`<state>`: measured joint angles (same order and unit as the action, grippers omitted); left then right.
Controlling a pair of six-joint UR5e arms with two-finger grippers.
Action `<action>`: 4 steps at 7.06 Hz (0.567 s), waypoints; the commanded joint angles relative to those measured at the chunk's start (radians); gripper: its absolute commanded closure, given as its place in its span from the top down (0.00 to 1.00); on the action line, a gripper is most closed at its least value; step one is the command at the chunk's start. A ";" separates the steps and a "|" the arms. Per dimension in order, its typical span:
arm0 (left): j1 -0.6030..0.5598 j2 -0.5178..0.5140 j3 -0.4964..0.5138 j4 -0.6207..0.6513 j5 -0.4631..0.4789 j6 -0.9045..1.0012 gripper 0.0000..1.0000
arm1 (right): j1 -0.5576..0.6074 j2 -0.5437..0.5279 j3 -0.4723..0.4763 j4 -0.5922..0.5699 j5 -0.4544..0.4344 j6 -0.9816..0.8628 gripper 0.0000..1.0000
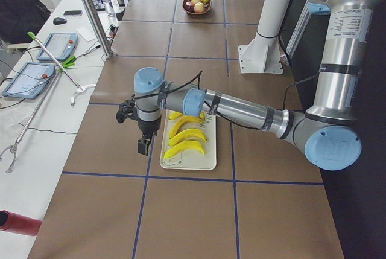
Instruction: Transfer all bananas from basket to plate
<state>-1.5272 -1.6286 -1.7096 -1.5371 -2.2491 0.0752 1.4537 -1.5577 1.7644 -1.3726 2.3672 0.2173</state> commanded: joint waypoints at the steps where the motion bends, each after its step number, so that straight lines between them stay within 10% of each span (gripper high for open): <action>1: -0.018 0.077 0.091 -0.090 -0.055 0.049 1.00 | 0.004 0.004 -0.014 0.009 -0.002 -0.013 1.00; 4: -0.019 0.070 0.140 -0.091 -0.082 -0.037 1.00 | -0.003 -0.021 -0.101 0.010 0.013 -0.006 1.00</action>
<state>-1.5451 -1.5548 -1.5786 -1.6266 -2.3202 0.0735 1.4518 -1.5723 1.7228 -1.3681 2.3682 0.2102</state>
